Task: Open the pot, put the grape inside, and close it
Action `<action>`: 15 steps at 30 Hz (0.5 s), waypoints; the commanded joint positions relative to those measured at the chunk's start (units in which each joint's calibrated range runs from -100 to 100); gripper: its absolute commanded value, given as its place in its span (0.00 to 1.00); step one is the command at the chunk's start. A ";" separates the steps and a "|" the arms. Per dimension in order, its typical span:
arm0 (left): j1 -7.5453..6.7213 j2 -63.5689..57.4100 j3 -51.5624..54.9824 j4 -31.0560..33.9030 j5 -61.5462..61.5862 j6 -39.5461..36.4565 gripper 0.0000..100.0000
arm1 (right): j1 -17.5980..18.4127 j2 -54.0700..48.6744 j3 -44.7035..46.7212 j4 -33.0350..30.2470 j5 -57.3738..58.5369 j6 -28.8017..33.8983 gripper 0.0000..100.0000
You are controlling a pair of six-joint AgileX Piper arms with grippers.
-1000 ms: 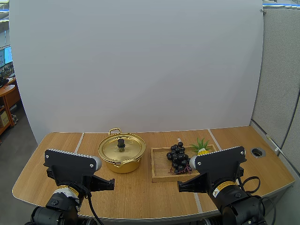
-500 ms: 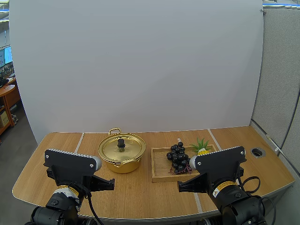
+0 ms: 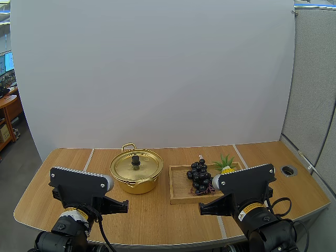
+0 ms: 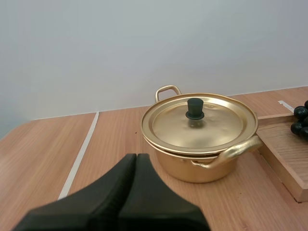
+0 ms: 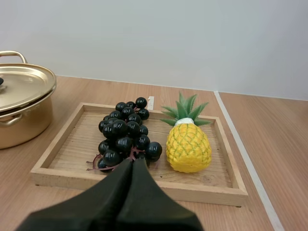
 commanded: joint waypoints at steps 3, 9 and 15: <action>0.03 -0.19 0.12 0.51 -1.88 -0.19 0.00 | -0.21 -0.27 0.00 0.08 -0.14 0.57 0.00; 0.03 -0.19 0.12 0.51 -1.88 -0.19 0.00 | -0.21 -0.27 0.00 0.08 -0.14 0.57 0.00; 0.03 -0.19 0.12 0.51 -1.88 -0.19 0.00 | -0.21 -0.27 0.00 0.08 -0.14 0.57 0.00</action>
